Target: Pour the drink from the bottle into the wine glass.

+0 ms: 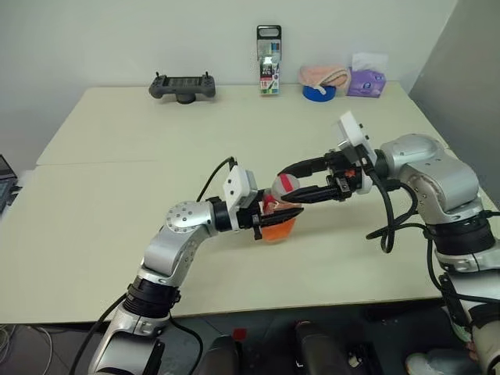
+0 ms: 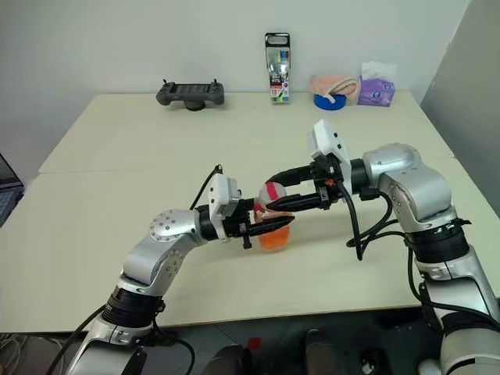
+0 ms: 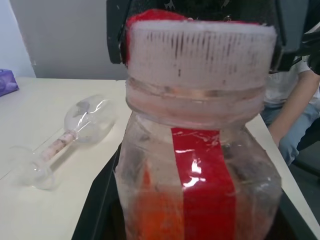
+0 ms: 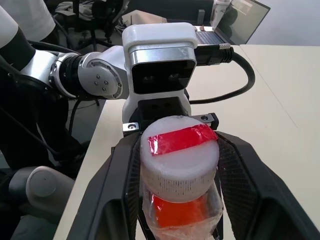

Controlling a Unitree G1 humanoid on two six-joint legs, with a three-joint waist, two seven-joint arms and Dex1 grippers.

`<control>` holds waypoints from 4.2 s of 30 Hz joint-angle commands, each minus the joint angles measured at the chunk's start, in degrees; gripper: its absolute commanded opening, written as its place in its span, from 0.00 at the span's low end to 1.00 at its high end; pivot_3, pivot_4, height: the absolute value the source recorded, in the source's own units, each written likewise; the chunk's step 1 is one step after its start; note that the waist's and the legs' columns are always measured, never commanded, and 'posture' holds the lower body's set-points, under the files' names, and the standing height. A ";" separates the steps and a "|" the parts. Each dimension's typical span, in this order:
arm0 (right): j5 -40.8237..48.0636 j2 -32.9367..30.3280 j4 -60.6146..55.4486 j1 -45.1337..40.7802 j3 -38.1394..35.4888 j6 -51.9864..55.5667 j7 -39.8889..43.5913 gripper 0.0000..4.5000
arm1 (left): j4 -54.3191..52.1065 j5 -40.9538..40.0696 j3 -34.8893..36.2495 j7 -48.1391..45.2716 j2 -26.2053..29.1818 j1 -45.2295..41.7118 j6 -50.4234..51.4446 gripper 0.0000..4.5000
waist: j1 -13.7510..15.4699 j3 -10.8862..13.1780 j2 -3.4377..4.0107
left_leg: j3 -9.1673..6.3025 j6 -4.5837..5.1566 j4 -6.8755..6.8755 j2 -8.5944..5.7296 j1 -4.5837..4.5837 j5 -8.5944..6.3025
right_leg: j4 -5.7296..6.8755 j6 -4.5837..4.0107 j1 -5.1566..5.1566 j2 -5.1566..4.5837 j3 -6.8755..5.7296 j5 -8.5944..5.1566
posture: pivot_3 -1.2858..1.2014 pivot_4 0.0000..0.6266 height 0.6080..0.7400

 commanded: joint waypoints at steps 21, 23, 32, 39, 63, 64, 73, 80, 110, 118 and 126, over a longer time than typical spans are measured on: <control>9.32 5.87 -34.94 16.32 -13.15 20.44 -37.80 0.94 | 3.42 1.06 3.52 1.12 -0.87 -2.74 -3.63 0.37 | 0.97 0.00 0.00 | -0.03 -0.04 0.03 -0.03 -0.09 -0.01 | -0.01 -0.14 -0.03 -0.05 -0.03 0.09 | 0.52 0.24 1.00; 8.28 9.02 -37.62 17.01 -13.03 23.65 -45.78 0.94 | 4.20 1.31 3.67 1.24 -1.05 -3.13 -4.33 0.37 | 0.96 0.00 0.00 | -0.03 -0.04 0.03 -0.01 -0.04 -0.01 | 0.01 0.08 0.00 -0.01 -0.02 -0.05 | 0.52 0.24 1.00; 7.01 21.32 -43.84 17.52 -10.76 32.40 -66.74 0.94 | 6.24 1.88 3.93 1.32 -1.71 -4.02 -6.38 0.37 | 0.92 -0.01 0.00 | -0.03 -0.06 0.05 -0.01 -0.04 0.01 | 0.04 0.05 -0.01 0.02 0.00 -0.02 | 0.52 0.24 1.00; 2.20 25.97 -42.77 16.74 -6.88 33.87 -74.46 0.94 | 6.68 2.01 3.84 1.40 -1.92 -4.18 -7.01 0.37 | 0.91 -0.01 0.01 | -0.04 -0.06 0.03 -0.01 -0.06 0.01 | 0.03 0.04 -0.03 0.01 -0.01 -0.02 | 0.52 0.24 1.00; -4.40 29.23 -39.21 15.79 -7.41 34.14 -77.14 0.94 | 6.72 2.08 3.78 1.47 -1.90 -3.75 -6.86 0.37 | 0.83 -0.01 0.01 | -0.05 -0.05 0.01 0.00 -0.05 0.00 | 0.03 0.04 -0.03 0.02 -0.02 -0.03 | 0.52 0.24 1.00; -4.11 29.16 -39.50 16.11 -7.76 34.19 -76.91 0.94 | 6.72 2.08 3.72 1.39 -1.89 -3.71 -6.86 0.37 | 0.82 -0.01 0.01 | -0.05 -0.05 0.01 0.00 -0.05 0.00 | 0.02 0.04 -0.03 0.02 -0.03 -0.03 | 0.52 0.24 1.00; -1.10 26.43 -44.02 19.84 -9.11 36.10 -73.18 0.94 | 6.89 2.09 3.92 1.03 -1.53 -3.55 -6.88 0.37 | 0.84 -0.01 0.01 | -0.05 -0.05 0.01 0.00 -0.06 0.00 | 0.01 0.05 -0.03 0.02 -0.03 -0.03 | 0.52 0.24 1.00; 0.39 25.33 -45.83 21.56 -10.09 36.86 -72.04 0.94 | 6.72 2.21 3.74 1.21 -1.61 -3.24 -6.84 0.37 | 0.84 -0.01 0.01 | -0.04 -0.05 0.01 0.00 -0.05 0.00 | 0.00 0.05 -0.03 0.03 -0.03 -0.03 | 0.52 0.24 1.00; -6.75 31.00 -38.65 17.34 -2.01 30.12 -75.80 0.94 | 7.07 2.50 3.44 1.43 -1.97 -3.49 -6.95 0.37 | 0.77 -0.01 0.01 | -0.05 -0.05 -0.02 0.02 -0.06 0.00 | -0.03 0.05 -0.04 0.06 -0.03 -0.04 | 0.52 0.24 1.00; -8.65 32.11 -36.33 16.63 -2.25 27.94 -75.50 0.94 | 6.92 2.81 3.50 1.48 -1.99 -3.32 -7.16 0.37 | 0.76 -0.01 0.01 | -0.05 -0.05 -0.02 0.02 -0.06 0.00 | -0.03 0.05 -0.05 0.06 -0.03 -0.04 | 0.52 0.24 1.00; -9.73 30.86 -36.77 18.33 -3.24 27.69 -74.63 0.94 | 6.91 3.21 3.78 1.87 -2.03 -3.26 -7.54 0.37 | 0.77 -0.01 0.01 | -0.05 -0.05 -0.02 0.03 -0.06 0.00 | -0.03 0.05 -0.05 0.06 -0.03 -0.04 | 0.52 0.24 1.00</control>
